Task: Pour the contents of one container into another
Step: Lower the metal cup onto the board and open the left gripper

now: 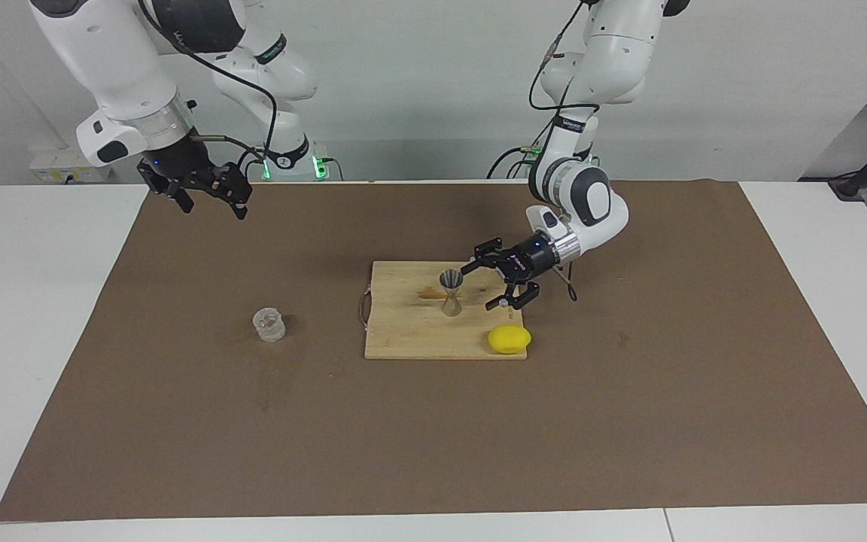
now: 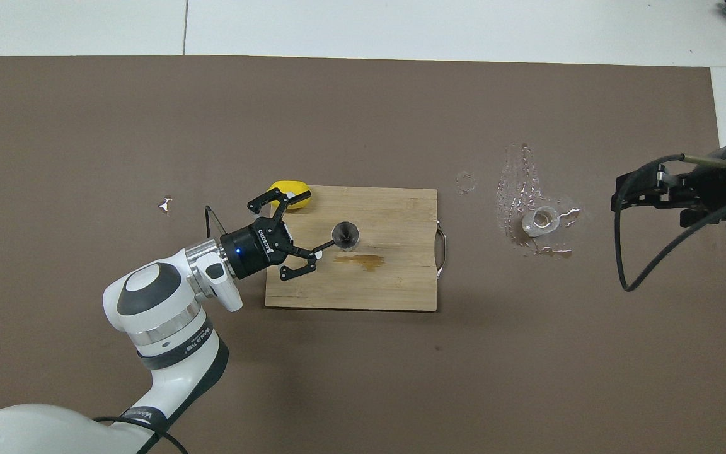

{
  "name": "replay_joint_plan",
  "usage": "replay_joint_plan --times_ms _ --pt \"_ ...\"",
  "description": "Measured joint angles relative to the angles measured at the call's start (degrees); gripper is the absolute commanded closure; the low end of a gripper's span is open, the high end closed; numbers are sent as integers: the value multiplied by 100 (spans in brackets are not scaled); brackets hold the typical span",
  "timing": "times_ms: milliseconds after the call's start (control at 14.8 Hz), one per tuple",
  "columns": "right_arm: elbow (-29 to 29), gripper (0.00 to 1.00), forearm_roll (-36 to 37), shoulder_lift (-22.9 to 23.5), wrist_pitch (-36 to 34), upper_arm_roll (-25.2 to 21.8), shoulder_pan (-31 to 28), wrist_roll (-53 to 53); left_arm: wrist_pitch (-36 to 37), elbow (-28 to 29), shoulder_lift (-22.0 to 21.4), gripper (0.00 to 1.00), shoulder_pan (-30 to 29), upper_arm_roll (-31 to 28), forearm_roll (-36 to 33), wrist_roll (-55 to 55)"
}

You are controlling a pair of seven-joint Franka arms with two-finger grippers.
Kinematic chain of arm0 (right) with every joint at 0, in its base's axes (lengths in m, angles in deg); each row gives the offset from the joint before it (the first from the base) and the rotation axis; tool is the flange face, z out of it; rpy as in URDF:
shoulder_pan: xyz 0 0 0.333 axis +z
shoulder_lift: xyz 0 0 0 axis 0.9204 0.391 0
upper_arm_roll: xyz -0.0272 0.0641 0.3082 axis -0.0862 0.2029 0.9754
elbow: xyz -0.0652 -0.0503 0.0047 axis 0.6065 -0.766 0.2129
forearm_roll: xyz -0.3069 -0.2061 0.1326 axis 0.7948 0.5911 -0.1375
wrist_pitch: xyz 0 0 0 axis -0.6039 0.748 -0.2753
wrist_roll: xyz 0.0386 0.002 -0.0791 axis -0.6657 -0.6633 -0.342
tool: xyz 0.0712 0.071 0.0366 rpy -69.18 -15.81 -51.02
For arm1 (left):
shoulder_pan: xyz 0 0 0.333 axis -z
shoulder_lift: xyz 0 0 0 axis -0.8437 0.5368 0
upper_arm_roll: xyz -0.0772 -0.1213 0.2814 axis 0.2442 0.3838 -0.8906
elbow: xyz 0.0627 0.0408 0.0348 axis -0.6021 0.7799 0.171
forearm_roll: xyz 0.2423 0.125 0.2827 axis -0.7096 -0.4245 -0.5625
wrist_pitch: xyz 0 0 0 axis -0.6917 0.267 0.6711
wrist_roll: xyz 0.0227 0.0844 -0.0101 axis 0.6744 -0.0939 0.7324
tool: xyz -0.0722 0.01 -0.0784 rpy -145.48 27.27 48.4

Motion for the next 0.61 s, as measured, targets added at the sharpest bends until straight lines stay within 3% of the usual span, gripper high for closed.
replay_joint_plan --times_ms 405,608 --pt "0 0 0 0 0 0 0 0 -91 202 -104 0 73 61 -99 -1" --pt "0 0 0 0 0 0 0 0 -98 263 -258 0 -98 7 -646 3"
